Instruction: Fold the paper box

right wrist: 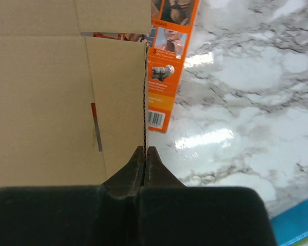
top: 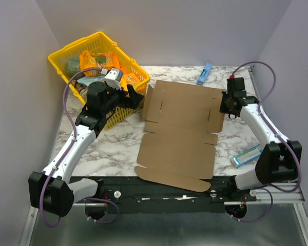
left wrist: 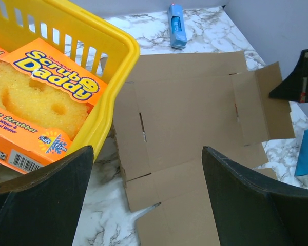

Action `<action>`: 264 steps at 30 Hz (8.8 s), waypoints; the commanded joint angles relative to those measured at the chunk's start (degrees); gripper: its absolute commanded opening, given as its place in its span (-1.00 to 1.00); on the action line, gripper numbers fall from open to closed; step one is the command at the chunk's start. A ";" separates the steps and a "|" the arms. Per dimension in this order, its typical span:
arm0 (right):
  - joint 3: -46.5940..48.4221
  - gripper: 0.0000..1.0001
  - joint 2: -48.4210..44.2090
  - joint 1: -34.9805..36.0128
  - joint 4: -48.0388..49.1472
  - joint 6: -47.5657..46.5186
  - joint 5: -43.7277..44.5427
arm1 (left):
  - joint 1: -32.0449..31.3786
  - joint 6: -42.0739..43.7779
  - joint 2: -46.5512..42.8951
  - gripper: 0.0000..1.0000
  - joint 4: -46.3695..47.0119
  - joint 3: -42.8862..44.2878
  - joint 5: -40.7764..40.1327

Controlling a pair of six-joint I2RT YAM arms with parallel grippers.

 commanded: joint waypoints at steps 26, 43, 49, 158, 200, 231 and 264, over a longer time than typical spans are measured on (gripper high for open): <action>26.19 -0.99 -40.11 -0.42 -27.02 -5.13 -17.37 | 1.19 -9.00 0.16 0.97 6.02 8.46 17.90; 36.13 -0.99 -40.46 -0.42 -29.93 -5.31 -31.80 | 4.27 -6.11 6.58 0.98 7.16 10.66 16.86; 35.34 -0.99 -41.60 -0.42 -29.75 -5.31 -32.15 | 4.36 -5.75 6.58 0.94 8.47 9.26 13.86; -4.19 -0.99 -21.21 30.86 0.83 -25.26 -5.00 | 1.65 1.46 0.60 0.79 7.25 4.68 10.28; -9.04 -0.99 -19.02 37.02 6.20 -19.81 15.92 | -18.93 -14.10 21.35 0.20 9.45 11.20 5.43; -8.60 -0.99 -16.21 37.02 7.25 -14.19 24.89 | -21.04 -19.74 23.28 0.13 16.92 11.18 9.48; -13.61 -0.99 -22.00 36.93 9.71 -14.54 15.75 | -18.67 -29.04 26.09 0.79 13.31 13.56 -7.14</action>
